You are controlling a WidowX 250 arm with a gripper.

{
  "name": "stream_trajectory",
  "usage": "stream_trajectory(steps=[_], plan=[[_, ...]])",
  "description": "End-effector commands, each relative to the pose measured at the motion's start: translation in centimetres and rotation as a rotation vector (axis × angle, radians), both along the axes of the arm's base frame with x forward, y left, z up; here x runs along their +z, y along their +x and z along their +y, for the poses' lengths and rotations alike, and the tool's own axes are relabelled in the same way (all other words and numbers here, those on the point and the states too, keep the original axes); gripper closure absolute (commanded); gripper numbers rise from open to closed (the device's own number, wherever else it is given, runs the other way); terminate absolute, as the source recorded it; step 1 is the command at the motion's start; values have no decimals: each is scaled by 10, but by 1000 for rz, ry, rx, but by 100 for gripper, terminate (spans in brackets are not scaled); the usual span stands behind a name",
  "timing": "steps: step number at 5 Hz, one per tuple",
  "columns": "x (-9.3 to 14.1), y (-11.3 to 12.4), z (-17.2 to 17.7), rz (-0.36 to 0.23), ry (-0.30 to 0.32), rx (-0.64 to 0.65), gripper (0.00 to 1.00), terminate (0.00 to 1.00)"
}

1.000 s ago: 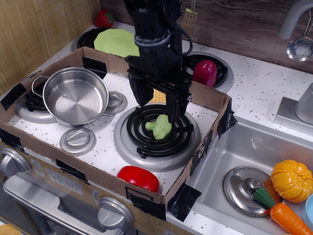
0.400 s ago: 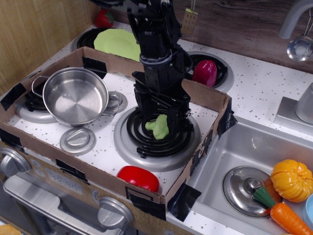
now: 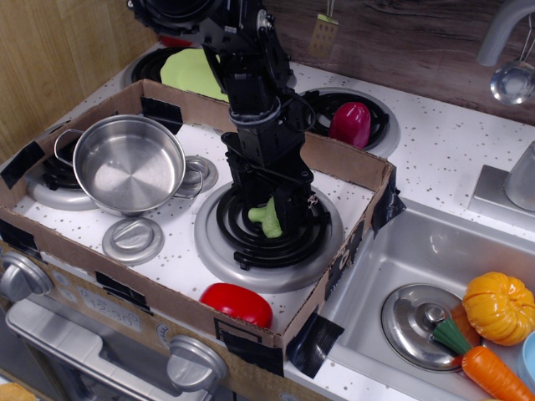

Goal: Put broccoli in pot

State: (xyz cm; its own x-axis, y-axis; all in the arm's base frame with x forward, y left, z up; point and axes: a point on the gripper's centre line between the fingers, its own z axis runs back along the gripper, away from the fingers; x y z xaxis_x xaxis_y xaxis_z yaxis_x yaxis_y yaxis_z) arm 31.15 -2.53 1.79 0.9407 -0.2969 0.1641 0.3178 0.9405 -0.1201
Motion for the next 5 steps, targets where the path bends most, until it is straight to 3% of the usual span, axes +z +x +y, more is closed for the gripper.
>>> stream_trajectory(steps=[1, 3, 5], plan=[[13, 2, 1, -40, 24, 17, 100, 0], [57, 2, 13, -22, 48, -46, 100, 0], [89, 2, 37, -64, 89, -97, 100, 0]])
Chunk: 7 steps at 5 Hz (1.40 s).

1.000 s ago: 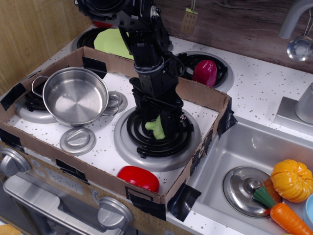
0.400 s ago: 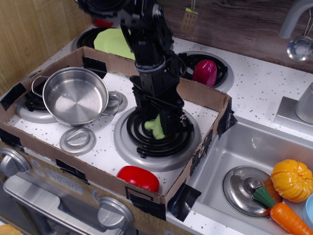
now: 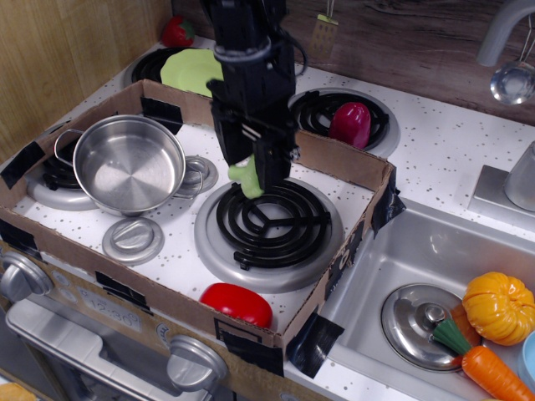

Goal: Put broccoli in pot

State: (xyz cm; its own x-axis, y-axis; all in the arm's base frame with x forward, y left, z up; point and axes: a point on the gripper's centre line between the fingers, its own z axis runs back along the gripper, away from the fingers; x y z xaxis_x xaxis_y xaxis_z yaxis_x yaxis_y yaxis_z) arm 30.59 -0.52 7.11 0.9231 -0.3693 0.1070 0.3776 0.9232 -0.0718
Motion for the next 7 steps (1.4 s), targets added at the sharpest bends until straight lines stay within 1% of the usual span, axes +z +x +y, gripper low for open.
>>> stream_trajectory(steps=[1, 2, 3, 4, 5, 6, 7], plan=[[48, -3, 39, -61, 16, -28, 100, 0], [63, -16, 69, -11, 1, -40, 100, 0], [69, -23, 96, -22, 17, -36, 100, 0], [59, -25, 104, -43, 15, -38, 100, 0], [46, -20, 104, -40, -4, -36, 100, 0], [41, -12, 101, -41, -8, -61, 0, 0], [39, -7, 102, -40, -3, -65, 0, 0]])
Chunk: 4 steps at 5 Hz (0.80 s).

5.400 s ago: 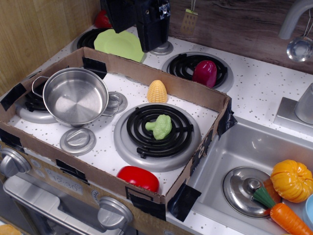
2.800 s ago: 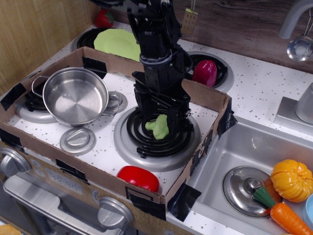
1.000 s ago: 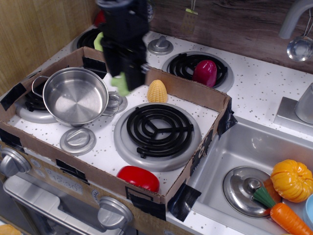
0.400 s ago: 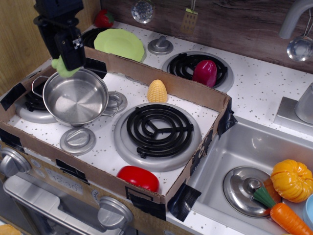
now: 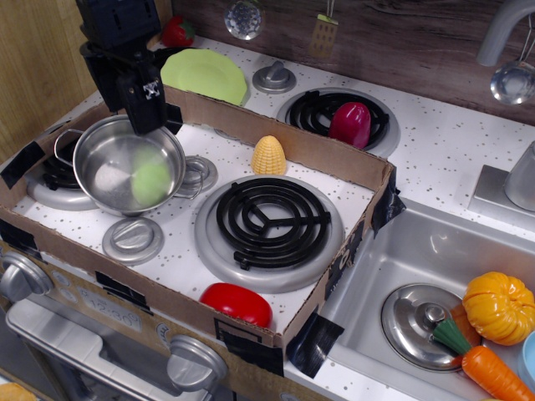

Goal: Put broccoli in pot

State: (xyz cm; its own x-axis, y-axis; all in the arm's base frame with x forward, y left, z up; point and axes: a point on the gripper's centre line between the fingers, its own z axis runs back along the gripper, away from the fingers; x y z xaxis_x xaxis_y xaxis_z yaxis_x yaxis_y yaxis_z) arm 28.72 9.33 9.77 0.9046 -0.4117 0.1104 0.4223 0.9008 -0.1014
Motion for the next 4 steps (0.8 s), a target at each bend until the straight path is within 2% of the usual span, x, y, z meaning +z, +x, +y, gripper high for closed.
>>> stream_trajectory(steps=[1, 3, 4], plan=[[9, 14, 4, -50, 32, -21, 0, 0], [10, 13, 2, -42, 24, -24, 0, 0], [10, 13, 2, -42, 24, -24, 0, 100]])
